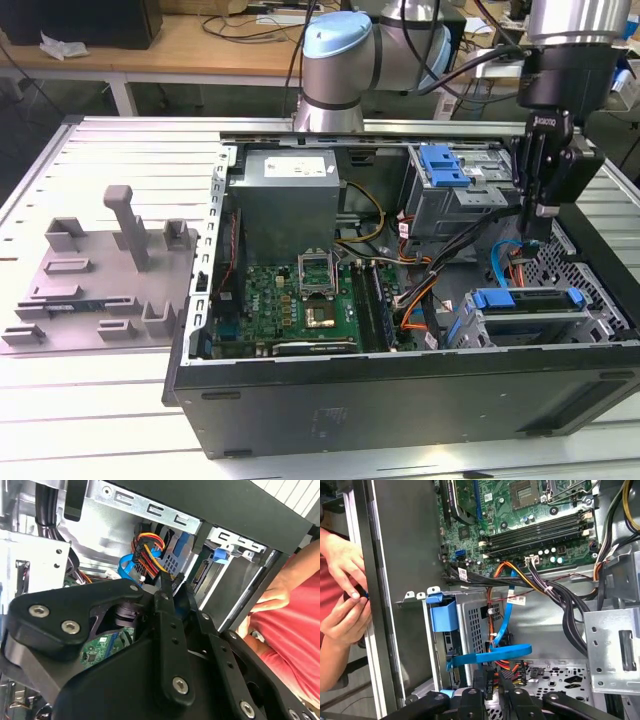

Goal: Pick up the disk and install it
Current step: 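Insert the first disk wire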

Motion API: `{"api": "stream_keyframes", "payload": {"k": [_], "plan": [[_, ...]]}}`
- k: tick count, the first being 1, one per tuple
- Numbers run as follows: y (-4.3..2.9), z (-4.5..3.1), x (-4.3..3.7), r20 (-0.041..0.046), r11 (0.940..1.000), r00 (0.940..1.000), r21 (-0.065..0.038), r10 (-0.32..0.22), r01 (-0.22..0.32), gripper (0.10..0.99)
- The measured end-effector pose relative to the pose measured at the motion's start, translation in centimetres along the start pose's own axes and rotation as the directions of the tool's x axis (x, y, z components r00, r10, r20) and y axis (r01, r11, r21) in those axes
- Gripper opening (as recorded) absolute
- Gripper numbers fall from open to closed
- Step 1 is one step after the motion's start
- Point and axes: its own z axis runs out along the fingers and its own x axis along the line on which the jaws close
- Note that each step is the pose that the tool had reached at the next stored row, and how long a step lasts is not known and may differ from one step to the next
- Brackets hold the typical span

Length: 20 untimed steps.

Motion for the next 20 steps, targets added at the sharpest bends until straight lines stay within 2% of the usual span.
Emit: {"api": "stream_keyframes", "payload": {"k": [2, 4, 5, 11, 17, 18, 20], "plan": [[0.04, 0.06, -0.13, -0.0069, 1.0000, 1.0000, 0.005, 0.002, -0.002, 0.259], [0.23, 0.03, -0.28, -0.0110, 0.9998, 0.9999, 0.019, 0.009, -0.009, 0.259], [0.34, 0.03, -0.31, -0.0135, 0.9997, 0.9999, 0.022, 0.010, -0.010, 0.259], [0.50, 0.24, -0.45, -0.0268, 0.9994, 0.9995, 0.031, 0.014, -0.013, 0.259], [0.55, 0.39, -0.65, -0.0414, 0.9993, 0.9990, 0.034, 0.014, -0.013, 0.259], [0.56, 0.40, -0.68, -0.0443, 0.9993, 0.9989, 0.035, 0.014, -0.013, 0.176], [0.57, 0.42, -0.71, -0.0500, 0.9993, 0.9986, 0.035, 0.014, -0.013, 0.169]]}}
